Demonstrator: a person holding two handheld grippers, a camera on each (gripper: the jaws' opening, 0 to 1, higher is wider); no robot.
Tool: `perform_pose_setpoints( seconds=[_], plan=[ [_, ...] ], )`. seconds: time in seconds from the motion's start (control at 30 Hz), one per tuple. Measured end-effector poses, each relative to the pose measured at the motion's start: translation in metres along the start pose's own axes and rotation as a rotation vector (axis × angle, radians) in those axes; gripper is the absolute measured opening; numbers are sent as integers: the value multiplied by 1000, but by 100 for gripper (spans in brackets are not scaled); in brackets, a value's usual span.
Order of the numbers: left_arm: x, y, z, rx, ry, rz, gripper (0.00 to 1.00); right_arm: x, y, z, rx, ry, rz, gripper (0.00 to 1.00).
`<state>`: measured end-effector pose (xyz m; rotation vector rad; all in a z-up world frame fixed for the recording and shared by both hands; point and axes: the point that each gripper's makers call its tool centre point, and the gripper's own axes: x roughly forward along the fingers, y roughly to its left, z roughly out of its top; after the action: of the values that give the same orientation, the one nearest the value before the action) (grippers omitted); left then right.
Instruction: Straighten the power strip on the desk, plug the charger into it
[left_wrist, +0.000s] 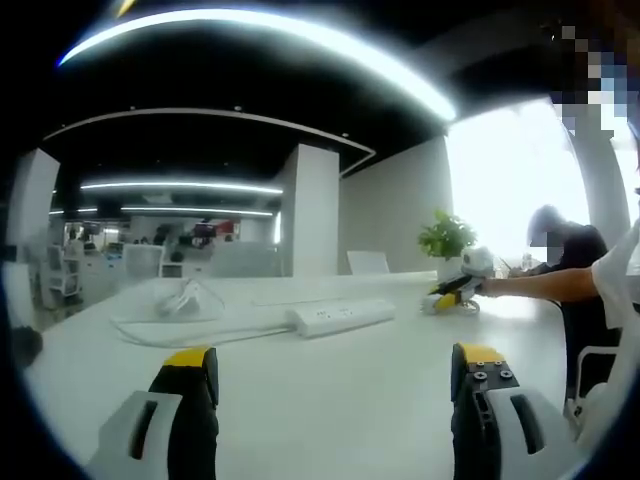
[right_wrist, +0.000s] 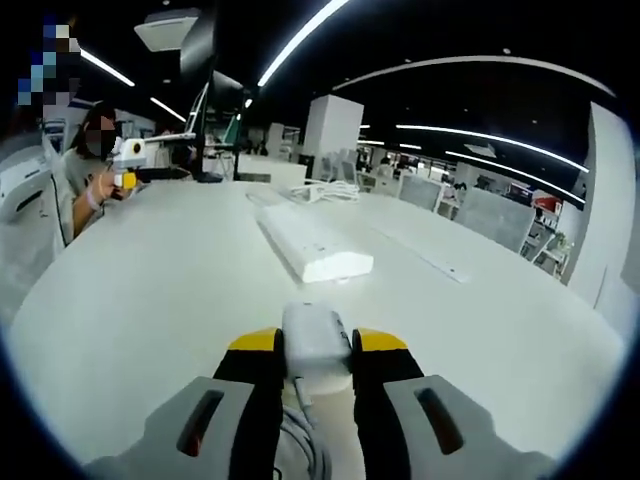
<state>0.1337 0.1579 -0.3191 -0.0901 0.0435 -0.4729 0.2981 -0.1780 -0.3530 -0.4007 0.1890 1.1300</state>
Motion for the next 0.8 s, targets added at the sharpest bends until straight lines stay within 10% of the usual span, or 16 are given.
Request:
perform_pose_setpoints(
  seconds=[0.8],
  plan=[
    [-2, 0, 0, -5, -3, -3, 99, -9, -9, 34, -1, -63, -41, 24]
  ],
)
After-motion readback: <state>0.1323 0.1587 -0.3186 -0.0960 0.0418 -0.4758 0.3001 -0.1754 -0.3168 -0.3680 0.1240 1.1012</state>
